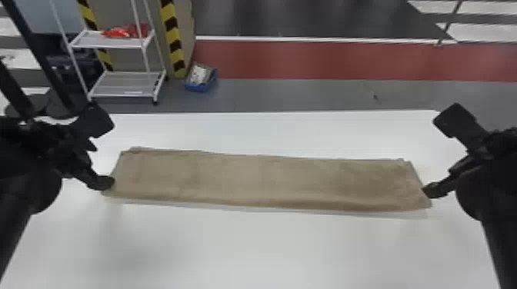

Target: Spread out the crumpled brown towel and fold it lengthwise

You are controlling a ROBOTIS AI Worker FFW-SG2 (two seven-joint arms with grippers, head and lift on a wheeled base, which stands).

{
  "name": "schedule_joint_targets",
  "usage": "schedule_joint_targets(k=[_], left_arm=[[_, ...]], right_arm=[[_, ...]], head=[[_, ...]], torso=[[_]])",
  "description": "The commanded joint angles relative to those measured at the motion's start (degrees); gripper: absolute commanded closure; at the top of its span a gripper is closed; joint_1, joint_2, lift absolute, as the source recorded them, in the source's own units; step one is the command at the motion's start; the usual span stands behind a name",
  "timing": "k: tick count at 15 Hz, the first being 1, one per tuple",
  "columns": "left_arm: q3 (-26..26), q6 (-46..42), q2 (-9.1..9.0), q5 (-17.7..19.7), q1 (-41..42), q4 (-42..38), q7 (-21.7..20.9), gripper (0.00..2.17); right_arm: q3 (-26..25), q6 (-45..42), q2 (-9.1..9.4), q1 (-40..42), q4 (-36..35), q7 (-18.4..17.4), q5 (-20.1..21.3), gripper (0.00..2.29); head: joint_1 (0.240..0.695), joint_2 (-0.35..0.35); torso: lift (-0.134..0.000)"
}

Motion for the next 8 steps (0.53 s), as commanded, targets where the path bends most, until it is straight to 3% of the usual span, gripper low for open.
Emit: schedule_joint_targets(k=[1,4,8], left_arm=[[2.31,0.24,-0.13,1.00,0.83,-3.25,-0.99,0.08],[5.56,3.76,-0.04,3.55,3.55,-11.59,-3.37,0.08],[9.17,8.15,-0.83,6.54,8.74,-20.65,-4.24,0.08]], right_arm=[[-1.69,0.35,0.00,-0.09,-1.56,-0.06,-1.47,0.07],[-5.21,4.57,0.00,-2.03,-4.28,0.38,-6.31,0.07],[-12.85,18.46,0.09,-5.90,-5.07,0.64,-16.77,0.07]], head=[[0.695,-0.012],[0.695,-0.018],[0.695,-0.033]], torso=[[-0.125],[-0.125],[-0.125]])
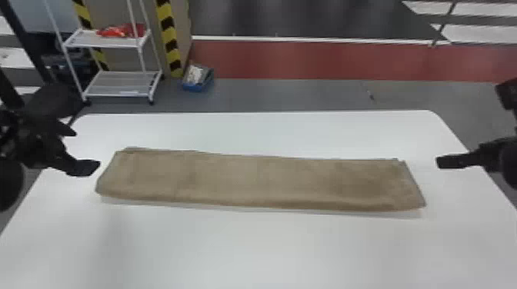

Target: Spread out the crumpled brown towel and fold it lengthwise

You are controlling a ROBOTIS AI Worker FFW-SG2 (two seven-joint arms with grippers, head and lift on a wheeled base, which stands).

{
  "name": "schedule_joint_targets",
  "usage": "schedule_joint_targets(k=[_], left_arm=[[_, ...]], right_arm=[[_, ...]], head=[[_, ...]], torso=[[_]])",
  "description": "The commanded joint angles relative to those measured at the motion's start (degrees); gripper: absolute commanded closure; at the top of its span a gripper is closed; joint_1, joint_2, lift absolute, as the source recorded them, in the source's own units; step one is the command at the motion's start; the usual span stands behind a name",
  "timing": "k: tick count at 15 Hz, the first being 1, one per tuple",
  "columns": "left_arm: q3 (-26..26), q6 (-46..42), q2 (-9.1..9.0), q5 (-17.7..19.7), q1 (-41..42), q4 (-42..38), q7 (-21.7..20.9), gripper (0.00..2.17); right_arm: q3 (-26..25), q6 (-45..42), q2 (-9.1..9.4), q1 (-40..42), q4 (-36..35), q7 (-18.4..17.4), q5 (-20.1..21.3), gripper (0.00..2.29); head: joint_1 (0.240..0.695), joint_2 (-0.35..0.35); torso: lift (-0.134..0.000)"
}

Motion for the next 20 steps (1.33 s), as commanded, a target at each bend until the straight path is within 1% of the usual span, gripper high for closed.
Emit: schedule_joint_targets(k=[1,2,4,5,6,9,12,15,20], left_arm=[[2.12,2.22,-0.92,1.26,3.30,-4.42,0.50,0.08],[3.00,2.75,-1.62,2.23,4.01,-4.77,1.03,0.08],[5.37,5.21,-3.12,4.95,5.68,-6.96,2.17,0.08],[6.08,6.44,-3.82,6.01,6.03,-8.02,2.26,0.08],[6.69,8.38,-4.17,7.06,6.56,-9.34,2.26,0.08],[6.69,11.54,-4.17,7.42,8.31,-12.33,1.73,0.08],[6.78,11.72,-4.17,7.15,9.90,-13.82,1.29,0.08],[6.96,11.72,-4.17,7.06,10.95,-14.43,1.20,0.08],[6.96,12.24,-4.17,7.06,11.21,-15.05,0.85,0.08]], right_arm=[[-4.26,5.84,0.49,-1.16,-0.24,-0.18,-5.27,0.07],[-6.02,6.54,1.19,-1.16,-0.24,-0.27,-7.12,0.07],[-9.01,8.47,1.63,-1.16,-0.15,-0.97,-10.46,0.08],[-10.32,8.83,1.89,-1.16,-0.15,-1.76,-11.78,0.08],[-10.85,9.18,1.98,-1.08,-0.15,-2.64,-12.04,0.08],[-10.41,9.88,2.24,-0.02,-0.33,-2.82,-12.83,0.08],[-9.62,9.88,3.03,0.68,-1.03,-3.17,-12.48,0.08],[-8.92,11.11,3.03,1.12,-1.82,-3.52,-12.39,0.08],[-8.57,13.75,3.03,2.44,-3.14,-5.28,-12.74,0.08]], head=[[0.695,-0.041],[0.695,-0.043],[0.695,-0.045],[0.695,-0.045],[0.695,-0.048],[0.695,-0.058],[0.695,-0.056],[0.695,-0.050],[0.695,-0.050]], torso=[[-0.125],[-0.125],[-0.125],[-0.125],[-0.125],[-0.125],[-0.125],[-0.125],[-0.125]])
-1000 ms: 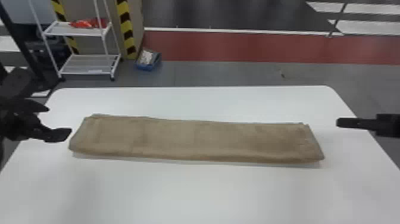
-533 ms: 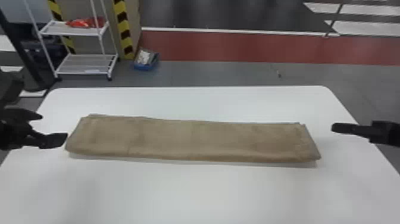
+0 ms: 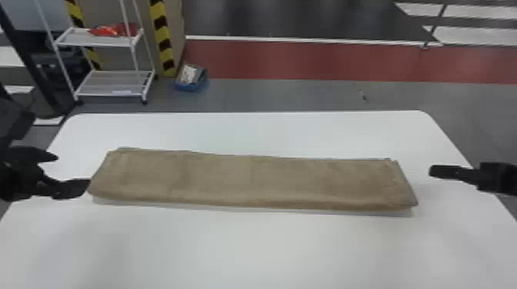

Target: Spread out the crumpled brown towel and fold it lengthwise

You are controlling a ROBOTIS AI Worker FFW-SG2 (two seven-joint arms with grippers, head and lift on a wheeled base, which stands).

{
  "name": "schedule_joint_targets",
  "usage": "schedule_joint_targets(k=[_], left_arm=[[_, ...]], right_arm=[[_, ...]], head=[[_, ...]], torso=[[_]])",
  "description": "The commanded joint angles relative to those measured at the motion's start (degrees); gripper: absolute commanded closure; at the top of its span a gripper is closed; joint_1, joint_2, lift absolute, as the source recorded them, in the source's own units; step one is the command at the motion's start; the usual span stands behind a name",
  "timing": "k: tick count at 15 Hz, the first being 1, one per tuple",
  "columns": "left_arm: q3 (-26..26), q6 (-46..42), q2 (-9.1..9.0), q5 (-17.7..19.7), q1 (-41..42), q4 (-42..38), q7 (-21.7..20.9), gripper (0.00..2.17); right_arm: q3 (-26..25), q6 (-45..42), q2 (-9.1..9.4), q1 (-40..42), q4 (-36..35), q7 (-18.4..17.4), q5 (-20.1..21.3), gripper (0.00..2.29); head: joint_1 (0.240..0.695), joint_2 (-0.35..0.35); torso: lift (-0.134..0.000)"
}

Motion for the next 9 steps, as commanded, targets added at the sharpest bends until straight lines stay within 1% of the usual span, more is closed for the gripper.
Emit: schedule_joint_targets(k=[1,9], left_arm=[[-0.17,0.10,0.00,0.00,0.01,-0.04,-0.01,0.08],[-0.34,0.10,0.27,-0.09,-0.43,0.49,0.07,0.07]], right_arm=[[0.09,0.62,0.00,0.82,-0.77,-0.18,-0.16,0.08],[0.53,0.62,0.00,0.99,-1.21,-0.18,-0.16,0.08]], head=[[0.695,-0.051],[0.695,-0.051]], torso=[[-0.125],[-0.125]])
